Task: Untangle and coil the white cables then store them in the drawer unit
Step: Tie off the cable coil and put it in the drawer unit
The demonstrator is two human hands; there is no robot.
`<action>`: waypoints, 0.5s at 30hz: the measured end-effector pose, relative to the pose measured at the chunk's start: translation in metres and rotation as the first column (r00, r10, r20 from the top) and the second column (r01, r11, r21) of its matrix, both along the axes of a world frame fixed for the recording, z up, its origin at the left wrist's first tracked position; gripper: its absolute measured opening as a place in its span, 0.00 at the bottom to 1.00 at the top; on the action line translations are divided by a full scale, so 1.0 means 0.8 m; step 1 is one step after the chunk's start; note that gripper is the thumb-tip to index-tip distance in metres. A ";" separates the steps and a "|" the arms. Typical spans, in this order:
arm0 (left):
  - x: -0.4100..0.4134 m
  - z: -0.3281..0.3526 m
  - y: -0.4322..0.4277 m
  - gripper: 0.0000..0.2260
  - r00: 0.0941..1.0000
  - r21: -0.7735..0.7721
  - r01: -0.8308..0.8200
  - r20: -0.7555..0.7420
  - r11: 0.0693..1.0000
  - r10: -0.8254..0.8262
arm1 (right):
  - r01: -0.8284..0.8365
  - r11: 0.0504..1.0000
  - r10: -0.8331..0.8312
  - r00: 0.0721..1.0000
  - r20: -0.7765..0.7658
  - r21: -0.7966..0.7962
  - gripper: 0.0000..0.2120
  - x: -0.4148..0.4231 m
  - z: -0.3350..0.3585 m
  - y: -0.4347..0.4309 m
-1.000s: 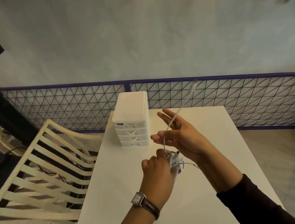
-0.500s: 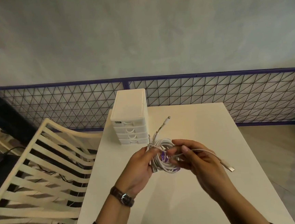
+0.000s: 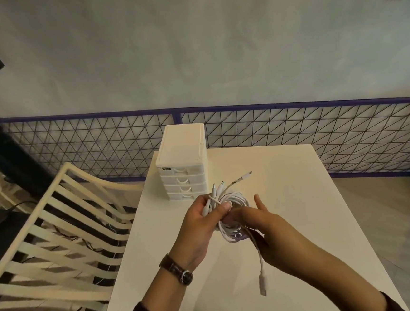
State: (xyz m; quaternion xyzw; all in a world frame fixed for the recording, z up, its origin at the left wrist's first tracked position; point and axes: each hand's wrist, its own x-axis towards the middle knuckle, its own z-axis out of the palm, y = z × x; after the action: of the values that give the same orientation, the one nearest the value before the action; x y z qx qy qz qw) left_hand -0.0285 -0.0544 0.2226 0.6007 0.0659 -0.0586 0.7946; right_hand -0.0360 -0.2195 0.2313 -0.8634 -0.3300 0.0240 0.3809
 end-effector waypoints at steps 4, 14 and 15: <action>0.000 0.001 0.012 0.07 0.999 0.098 -0.007 0.044 0.995 0.002 | 0.092 0.898 0.014 0.971 -0.237 0.431 0.28 -0.001 0.022 -0.016; -0.004 0.004 0.003 0.14 0.974 0.252 0.116 0.163 0.961 -0.160 | 0.245 0.948 -0.123 0.871 -0.475 0.204 0.27 0.028 0.008 0.006; -0.004 0.005 0.003 0.13 0.970 0.274 0.117 0.174 0.955 -0.169 | 0.261 0.945 -0.145 0.875 -0.462 0.199 0.21 0.027 0.007 0.010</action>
State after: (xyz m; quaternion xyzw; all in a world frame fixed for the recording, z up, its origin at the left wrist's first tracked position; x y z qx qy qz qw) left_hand -0.0318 -0.0523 0.2264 0.7062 -0.0494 -0.0478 0.7047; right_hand -0.0142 -0.2119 0.2370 -0.8090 -0.1421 0.1360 0.5538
